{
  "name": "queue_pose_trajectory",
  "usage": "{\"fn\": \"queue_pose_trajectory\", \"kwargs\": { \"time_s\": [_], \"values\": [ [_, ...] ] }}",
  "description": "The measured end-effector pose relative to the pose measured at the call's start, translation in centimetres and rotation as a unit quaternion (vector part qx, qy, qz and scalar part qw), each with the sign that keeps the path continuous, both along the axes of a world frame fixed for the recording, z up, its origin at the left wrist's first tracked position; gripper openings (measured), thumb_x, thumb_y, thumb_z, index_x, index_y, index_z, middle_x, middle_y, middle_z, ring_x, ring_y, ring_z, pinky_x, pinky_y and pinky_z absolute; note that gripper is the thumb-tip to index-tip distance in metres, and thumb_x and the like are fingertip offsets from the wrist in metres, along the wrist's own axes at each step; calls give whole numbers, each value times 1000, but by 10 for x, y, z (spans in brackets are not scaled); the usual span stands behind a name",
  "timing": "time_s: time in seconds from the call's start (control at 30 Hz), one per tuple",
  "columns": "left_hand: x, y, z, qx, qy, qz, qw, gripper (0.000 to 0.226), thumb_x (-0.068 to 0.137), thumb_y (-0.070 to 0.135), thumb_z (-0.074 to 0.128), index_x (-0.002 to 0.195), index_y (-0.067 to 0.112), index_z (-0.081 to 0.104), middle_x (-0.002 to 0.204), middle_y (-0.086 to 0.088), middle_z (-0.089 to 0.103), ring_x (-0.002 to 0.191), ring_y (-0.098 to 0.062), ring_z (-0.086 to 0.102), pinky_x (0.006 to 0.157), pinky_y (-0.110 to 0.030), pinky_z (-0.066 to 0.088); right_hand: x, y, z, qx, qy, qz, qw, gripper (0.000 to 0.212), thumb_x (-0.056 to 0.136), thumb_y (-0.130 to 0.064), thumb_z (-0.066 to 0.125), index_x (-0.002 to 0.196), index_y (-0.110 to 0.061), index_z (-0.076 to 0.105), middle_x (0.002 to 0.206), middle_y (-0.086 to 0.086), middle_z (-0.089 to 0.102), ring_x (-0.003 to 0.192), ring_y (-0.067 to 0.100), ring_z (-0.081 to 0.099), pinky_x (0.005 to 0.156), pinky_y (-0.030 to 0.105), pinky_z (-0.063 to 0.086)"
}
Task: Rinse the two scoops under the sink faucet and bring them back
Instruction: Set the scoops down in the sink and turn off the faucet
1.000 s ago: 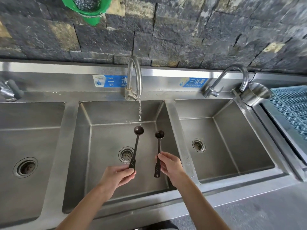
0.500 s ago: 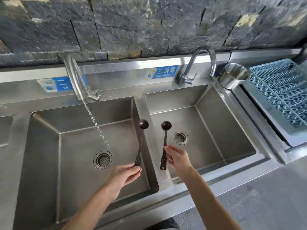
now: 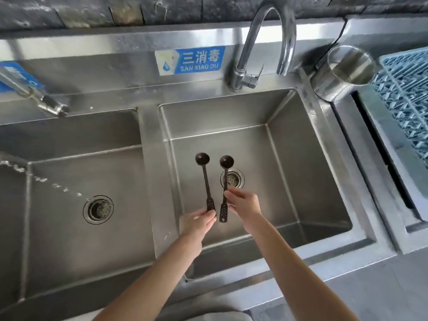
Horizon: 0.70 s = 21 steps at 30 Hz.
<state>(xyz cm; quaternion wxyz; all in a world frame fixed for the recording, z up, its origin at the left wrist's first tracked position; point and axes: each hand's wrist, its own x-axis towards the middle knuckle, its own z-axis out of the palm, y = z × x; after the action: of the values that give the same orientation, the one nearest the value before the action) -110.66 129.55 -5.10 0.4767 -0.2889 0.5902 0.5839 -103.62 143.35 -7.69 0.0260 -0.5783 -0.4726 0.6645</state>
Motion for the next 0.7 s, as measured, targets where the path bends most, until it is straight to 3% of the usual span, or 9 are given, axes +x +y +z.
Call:
{"fn": "queue_pose_trajectory", "kwargs": {
  "time_s": [0.1,0.17,0.3,0.4,0.57,0.7],
  "values": [
    [9,24,-36,-36,6,35,999,16,83,-9,73,96,2,75,66,-1,76,60,-10,73,63,-12,58,-1,11,-39,15,-38,16,999,26,90,-5,77,78,-28,80,80,2,82,74,13,77,67,21,63],
    [10,30,-62,-61,14,54,997,24,84,-10,71,107,-4,73,77,-7,75,69,-15,71,65,-12,58,-2,13,-67,16,-76,24,997,24,89,-5,78,79,-27,78,81,1,82,78,15,77,73,26,65],
    [15,33,-107,-109,21,70,991,37,87,-13,65,124,-9,63,119,-25,70,106,-30,69,99,-35,55,-2,10,-119,-48,-103,8,993,21,92,0,74,86,-20,73,91,7,77,81,16,73,74,22,63],
    [20,30,-136,-131,1,85,988,38,90,-15,60,128,-9,61,125,-26,66,111,-29,66,106,-37,49,-2,6,-149,-68,-120,22,990,13,93,-2,73,99,-13,74,99,10,74,92,19,71,90,30,60],
    [27,27,-166,-154,-47,133,978,37,94,-13,54,129,-4,62,121,-22,69,98,-20,67,81,-19,55,-3,-1,-177,-50,-132,61,988,16,93,-3,71,108,-6,76,97,14,74,91,23,70,101,46,58],
    [29,35,-180,-187,-90,217,954,33,93,-12,55,121,-2,68,99,-13,72,74,-14,66,60,-15,54,1,-5,-193,-50,-138,59,987,17,94,-3,71,111,-3,74,105,22,75,93,26,69,101,48,58]
  ]
}}
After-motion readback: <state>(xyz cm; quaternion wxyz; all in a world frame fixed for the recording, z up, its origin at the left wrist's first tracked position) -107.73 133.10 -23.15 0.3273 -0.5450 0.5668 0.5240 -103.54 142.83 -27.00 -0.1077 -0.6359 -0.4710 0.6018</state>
